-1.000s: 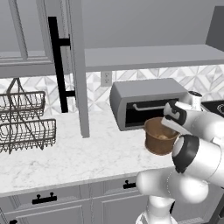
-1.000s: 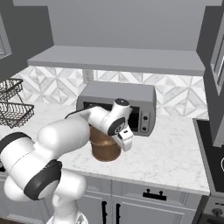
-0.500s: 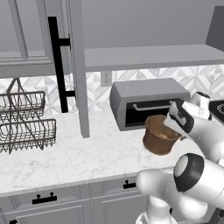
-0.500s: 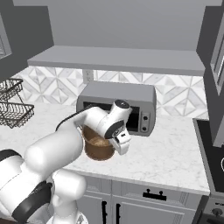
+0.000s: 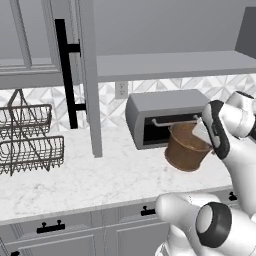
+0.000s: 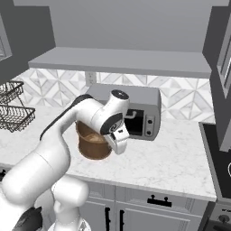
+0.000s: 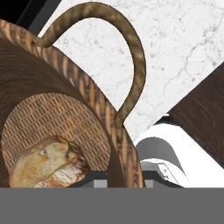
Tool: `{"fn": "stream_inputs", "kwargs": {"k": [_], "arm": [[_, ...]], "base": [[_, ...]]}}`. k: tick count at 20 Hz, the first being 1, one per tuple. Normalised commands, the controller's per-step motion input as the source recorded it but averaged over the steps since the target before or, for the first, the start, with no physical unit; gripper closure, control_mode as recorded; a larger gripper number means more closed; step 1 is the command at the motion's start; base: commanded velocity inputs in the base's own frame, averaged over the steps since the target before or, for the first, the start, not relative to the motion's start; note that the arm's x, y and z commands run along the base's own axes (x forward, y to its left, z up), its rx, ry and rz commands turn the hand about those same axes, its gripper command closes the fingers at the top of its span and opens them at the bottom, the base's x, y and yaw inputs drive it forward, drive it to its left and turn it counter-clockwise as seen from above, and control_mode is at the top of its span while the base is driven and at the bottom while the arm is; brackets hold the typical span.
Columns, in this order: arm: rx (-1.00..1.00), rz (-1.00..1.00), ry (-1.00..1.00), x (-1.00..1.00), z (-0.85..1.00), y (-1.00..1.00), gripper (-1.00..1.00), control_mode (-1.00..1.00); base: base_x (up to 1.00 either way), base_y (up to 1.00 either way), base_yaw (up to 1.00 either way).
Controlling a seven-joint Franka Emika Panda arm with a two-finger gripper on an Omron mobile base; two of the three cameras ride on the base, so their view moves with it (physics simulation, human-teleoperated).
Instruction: Open the cabinet, pick up the bread from the cabinet and place it in the basket. Then move the basket to the dining counter.
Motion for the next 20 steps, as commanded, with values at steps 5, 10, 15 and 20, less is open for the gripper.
{"fn": "stream_inputs", "kwargs": {"k": [5,10,15,20], "arm": [[-0.06,0.02,0.04,-0.75,0.78,0.35,1.00,-1.00],[-0.18,0.02,0.01,-0.58,0.76,0.56,1.00,-1.00],[-0.13,0.00,-0.02,-0.41,0.35,0.30,1.00,-1.00],[0.01,0.00,-0.01,-0.17,0.00,0.08,1.00,-1.00]], "base": [[0.00,0.00,0.00],[0.00,0.00,0.00],[0.00,0.00,0.00],[0.00,0.00,0.00]]}}
